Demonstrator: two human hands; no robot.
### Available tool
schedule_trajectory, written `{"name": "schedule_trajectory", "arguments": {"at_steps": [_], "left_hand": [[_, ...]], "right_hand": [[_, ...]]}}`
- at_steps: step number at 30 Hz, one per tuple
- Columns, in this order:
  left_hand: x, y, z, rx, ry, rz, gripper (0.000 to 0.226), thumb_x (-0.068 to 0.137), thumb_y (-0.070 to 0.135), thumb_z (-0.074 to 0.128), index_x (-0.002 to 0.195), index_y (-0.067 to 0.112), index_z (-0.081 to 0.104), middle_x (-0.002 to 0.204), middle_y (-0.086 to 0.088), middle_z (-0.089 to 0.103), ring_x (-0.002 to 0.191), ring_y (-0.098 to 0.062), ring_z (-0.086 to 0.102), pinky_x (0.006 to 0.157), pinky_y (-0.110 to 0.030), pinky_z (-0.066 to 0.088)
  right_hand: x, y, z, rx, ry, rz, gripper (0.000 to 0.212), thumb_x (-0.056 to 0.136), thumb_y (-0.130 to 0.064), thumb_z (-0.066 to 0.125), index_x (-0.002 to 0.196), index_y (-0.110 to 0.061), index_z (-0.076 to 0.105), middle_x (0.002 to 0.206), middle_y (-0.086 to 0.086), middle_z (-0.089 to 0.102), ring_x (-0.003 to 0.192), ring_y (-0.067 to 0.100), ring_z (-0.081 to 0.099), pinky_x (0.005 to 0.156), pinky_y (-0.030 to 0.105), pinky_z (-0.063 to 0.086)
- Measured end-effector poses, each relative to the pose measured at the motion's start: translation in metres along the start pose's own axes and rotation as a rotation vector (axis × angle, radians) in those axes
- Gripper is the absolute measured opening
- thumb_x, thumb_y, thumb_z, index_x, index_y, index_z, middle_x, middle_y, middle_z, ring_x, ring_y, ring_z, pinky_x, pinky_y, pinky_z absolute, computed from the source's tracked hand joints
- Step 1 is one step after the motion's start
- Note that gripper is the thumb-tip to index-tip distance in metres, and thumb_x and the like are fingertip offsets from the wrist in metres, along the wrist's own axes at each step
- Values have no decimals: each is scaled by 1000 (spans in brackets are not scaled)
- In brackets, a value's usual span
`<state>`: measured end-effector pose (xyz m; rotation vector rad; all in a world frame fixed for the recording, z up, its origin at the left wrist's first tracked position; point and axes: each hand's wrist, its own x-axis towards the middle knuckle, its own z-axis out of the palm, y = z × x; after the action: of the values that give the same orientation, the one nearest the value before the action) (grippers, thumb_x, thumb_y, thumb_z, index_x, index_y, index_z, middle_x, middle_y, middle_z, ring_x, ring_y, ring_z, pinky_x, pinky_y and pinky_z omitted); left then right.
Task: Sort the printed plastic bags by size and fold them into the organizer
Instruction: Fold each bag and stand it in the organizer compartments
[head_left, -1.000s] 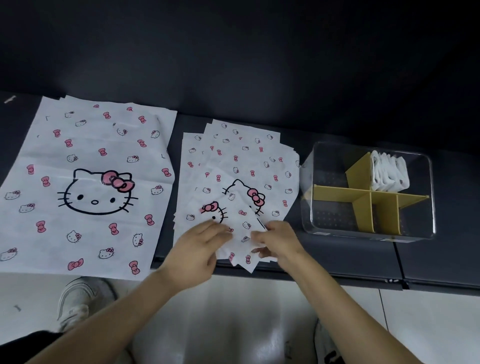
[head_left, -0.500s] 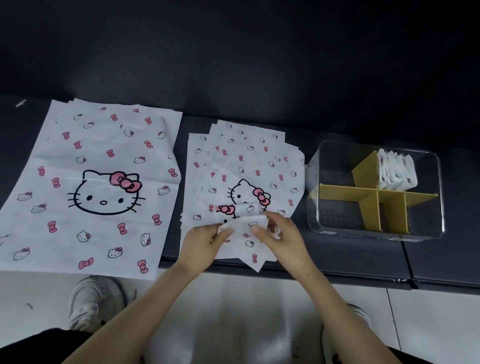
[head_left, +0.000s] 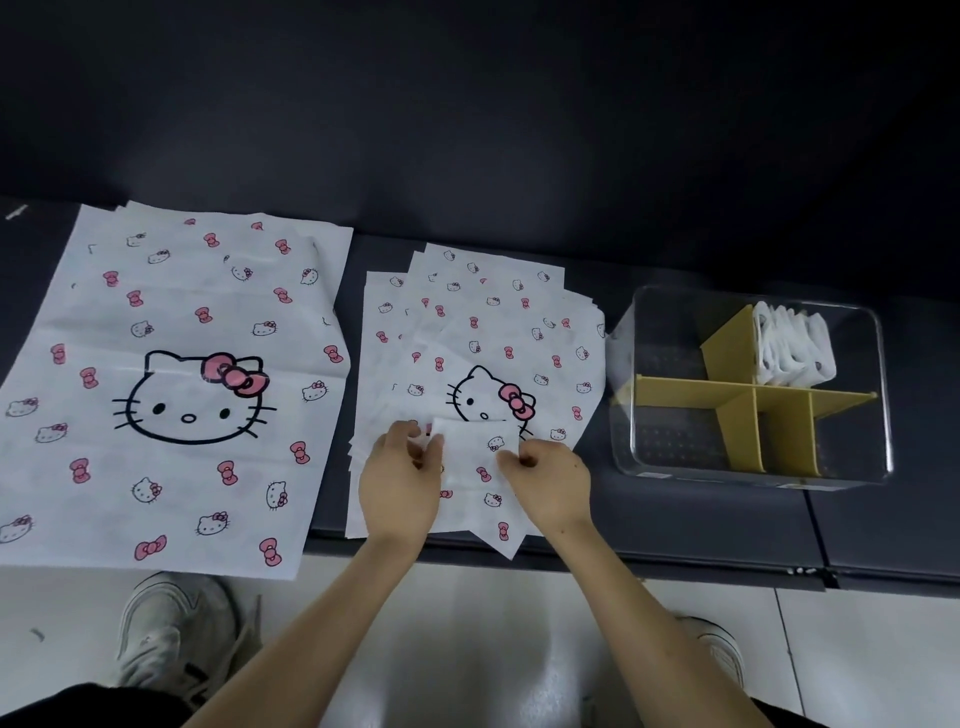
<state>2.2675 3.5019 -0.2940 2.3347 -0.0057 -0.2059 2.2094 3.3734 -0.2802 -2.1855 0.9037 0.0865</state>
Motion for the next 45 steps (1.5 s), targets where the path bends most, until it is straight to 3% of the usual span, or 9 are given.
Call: {"name": "schedule_trajectory", "arguments": {"at_steps": [4, 9, 12, 16, 25, 31, 34, 40, 45], "left_hand": [[3, -10, 8, 297, 158, 444, 29, 76, 0, 65, 104, -2, 62, 96, -22, 58, 75, -37, 54, 64, -37, 44], [12, -33, 17, 603, -29, 801, 45, 80, -2, 51, 125, -3, 58, 133, -18, 55, 124, -39, 49, 109, -46, 23], [11, -38, 17, 648, -136, 717, 48, 91, 14, 31, 131, -3, 52, 139, -13, 50, 131, -36, 44, 113, -47, 13], [10, -39, 18, 640, -158, 678, 50, 93, 19, 29, 134, -1, 50, 143, -10, 47, 134, -33, 41, 112, -51, 10], [10, -39, 20, 707, -144, 674, 52, 91, 19, 28, 133, -3, 49, 142, -14, 47, 132, -35, 42, 111, -52, 9], [9, -37, 18, 684, -187, 639, 53, 92, 20, 26, 134, -3, 47, 142, -14, 46, 131, -36, 44, 113, -48, 7], [9, -35, 16, 606, -210, 631, 53, 99, 23, 19, 135, -4, 45, 142, -16, 45, 130, -37, 44, 114, -42, 7], [-1, -10, 0, 182, -101, 262, 73, 88, 53, 33, 126, -6, 52, 124, -23, 58, 118, -40, 53, 104, -44, 36], [-17, 41, -25, -537, -273, -128, 20, 94, 29, 57, 92, 12, 67, 84, 1, 67, 82, -18, 60, 72, -24, 46]], "right_hand": [[2, 1, 0, -42, -12, -25, 47, 83, -17, 55, 53, -17, 19, 49, -2, 19, 50, 15, 17, 47, 25, 17], [5, 5, 4, -90, 8, -40, 45, 84, -17, 54, 54, -17, 21, 50, -1, 22, 49, 15, 19, 47, 24, 19], [2, 5, 9, -158, 57, -60, 34, 86, -18, 54, 58, -14, 36, 57, -1, 37, 53, 13, 31, 51, 24, 25], [-1, 3, 17, -120, 195, -21, 16, 84, -16, 59, 93, -3, 56, 95, 7, 53, 76, 25, 51, 65, 26, 35], [18, -18, 4, 67, -127, 342, 21, 74, -14, 63, 66, -15, 43, 58, -2, 43, 55, 20, 42, 49, 21, 28], [6, -17, 5, 20, -48, 215, 33, 77, -13, 59, 57, -19, 33, 57, -7, 38, 54, 14, 37, 46, 23, 22], [-1, -18, 1, 156, -24, 179, 19, 77, -11, 62, 71, -20, 47, 68, -10, 51, 66, 14, 50, 53, 22, 34], [-17, -15, -18, 749, -30, 201, 33, 73, 8, 69, 85, -17, 52, 76, 6, 70, 75, 26, 66, 70, 38, 54], [-33, -10, -57, 965, -19, 148, 41, 77, 10, 69, 100, -18, 50, 85, 3, 74, 78, 20, 68, 66, 36, 54]]}}
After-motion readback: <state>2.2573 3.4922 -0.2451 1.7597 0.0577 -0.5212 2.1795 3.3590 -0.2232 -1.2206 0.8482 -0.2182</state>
